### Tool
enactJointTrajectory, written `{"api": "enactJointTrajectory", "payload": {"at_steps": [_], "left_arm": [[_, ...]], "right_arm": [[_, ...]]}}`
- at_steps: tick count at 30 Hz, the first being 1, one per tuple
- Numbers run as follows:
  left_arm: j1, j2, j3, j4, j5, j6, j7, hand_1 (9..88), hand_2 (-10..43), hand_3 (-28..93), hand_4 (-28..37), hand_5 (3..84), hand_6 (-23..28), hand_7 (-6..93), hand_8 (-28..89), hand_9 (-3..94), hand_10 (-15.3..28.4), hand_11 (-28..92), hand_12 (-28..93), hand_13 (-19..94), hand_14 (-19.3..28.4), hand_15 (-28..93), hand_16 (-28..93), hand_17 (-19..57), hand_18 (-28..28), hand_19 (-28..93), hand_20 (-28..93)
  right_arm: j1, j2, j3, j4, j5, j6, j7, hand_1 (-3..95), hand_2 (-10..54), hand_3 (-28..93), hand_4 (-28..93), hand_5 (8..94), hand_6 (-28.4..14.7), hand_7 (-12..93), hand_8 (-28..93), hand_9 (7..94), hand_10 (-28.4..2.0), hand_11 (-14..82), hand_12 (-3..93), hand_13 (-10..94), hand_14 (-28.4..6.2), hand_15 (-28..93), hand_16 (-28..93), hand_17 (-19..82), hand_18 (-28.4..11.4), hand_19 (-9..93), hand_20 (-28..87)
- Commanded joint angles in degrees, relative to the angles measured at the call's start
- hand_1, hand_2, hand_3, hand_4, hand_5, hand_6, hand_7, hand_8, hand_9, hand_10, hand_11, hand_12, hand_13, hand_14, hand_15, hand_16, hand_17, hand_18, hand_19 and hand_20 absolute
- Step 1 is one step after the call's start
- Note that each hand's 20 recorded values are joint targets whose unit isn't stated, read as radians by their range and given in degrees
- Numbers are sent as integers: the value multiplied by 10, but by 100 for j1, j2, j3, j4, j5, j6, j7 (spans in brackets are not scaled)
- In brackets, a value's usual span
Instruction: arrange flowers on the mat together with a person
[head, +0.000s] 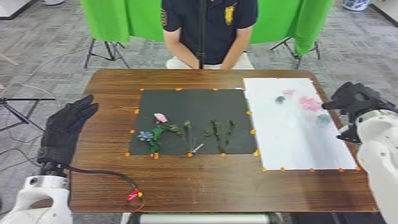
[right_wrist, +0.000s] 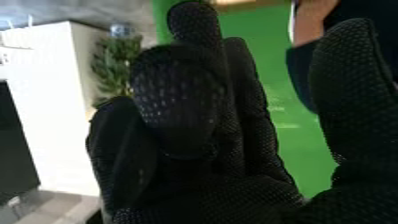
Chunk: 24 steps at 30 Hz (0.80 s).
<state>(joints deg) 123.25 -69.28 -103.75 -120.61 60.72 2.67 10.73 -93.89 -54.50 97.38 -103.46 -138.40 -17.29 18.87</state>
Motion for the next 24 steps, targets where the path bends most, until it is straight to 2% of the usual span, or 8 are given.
{"api": "enactJointTrajectory", "payload": {"at_steps": [1, 6, 11, 13, 17, 24], "left_arm": [[145, -87, -18, -37, 8, 40, -61, 219, 99, 633, -283, 472, 73, 60, -49, 442, 153, 133, 118, 304, 155, 76, 19, 40, 101, 50, 131], [153, -109, -28, -45, 13, 42, -89, 220, 97, 634, -282, 471, 73, 60, -49, 441, 152, 133, 118, 304, 155, 76, 19, 40, 101, 50, 132], [195, -124, -37, -60, -3, 53, -97, 223, 97, 632, -282, 471, 73, 59, -49, 440, 152, 133, 119, 303, 154, 76, 19, 39, 101, 50, 132], [149, -116, -22, -38, 5, 37, -115, 224, 97, 632, -282, 471, 73, 59, -48, 441, 152, 133, 119, 303, 155, 76, 19, 39, 102, 50, 132], [127, -112, -26, -26, 7, 18, -146, 225, 96, 633, -281, 471, 73, 59, -49, 440, 152, 132, 119, 303, 155, 76, 19, 39, 102, 50, 132], [138, -119, -58, -35, -10, -12, -160, 230, 93, 634, -277, 471, 73, 60, -48, 440, 153, 132, 119, 302, 155, 76, 19, 39, 101, 50, 132]], "right_arm": [[358, -48, -307, 411, -135, -345, 189, 367, -95, 606, -212, 608, -19, 114, -95, 849, -144, 175, 168, 937, -34, 534, 246, 715, -81, 932, 313], [418, -93, -370, 580, -296, -650, 289, 369, -95, 598, -212, 605, -18, 116, -97, 855, -144, 169, 165, 937, -32, 550, 228, 719, -80, 932, 319], [433, -180, -385, 775, -416, -615, 263, 370, -95, 593, -211, 597, -15, 117, -98, 859, -143, 168, 164, 937, -29, 558, 221, 722, -78, 932, 324], [391, -214, -368, 801, -434, -605, 267, 373, -95, 593, -211, 599, -12, 120, -98, 860, -143, 168, 164, 937, -29, 561, 219, 724, -77, 932, 325], [286, -281, -418, 884, -470, -423, 228, 390, -95, 594, -215, 612, -7, 130, -103, 863, -140, 167, 164, 937, -28, 567, 213, 726, -77, 932, 331], [35, -464, -542, 1125, -622, 201, 91, 473, -95, 622, -248, 678, 7, 153, -114, 899, -124, 195, 174, 937, -15, 611, 197, 747, -77, 932, 370]]}}
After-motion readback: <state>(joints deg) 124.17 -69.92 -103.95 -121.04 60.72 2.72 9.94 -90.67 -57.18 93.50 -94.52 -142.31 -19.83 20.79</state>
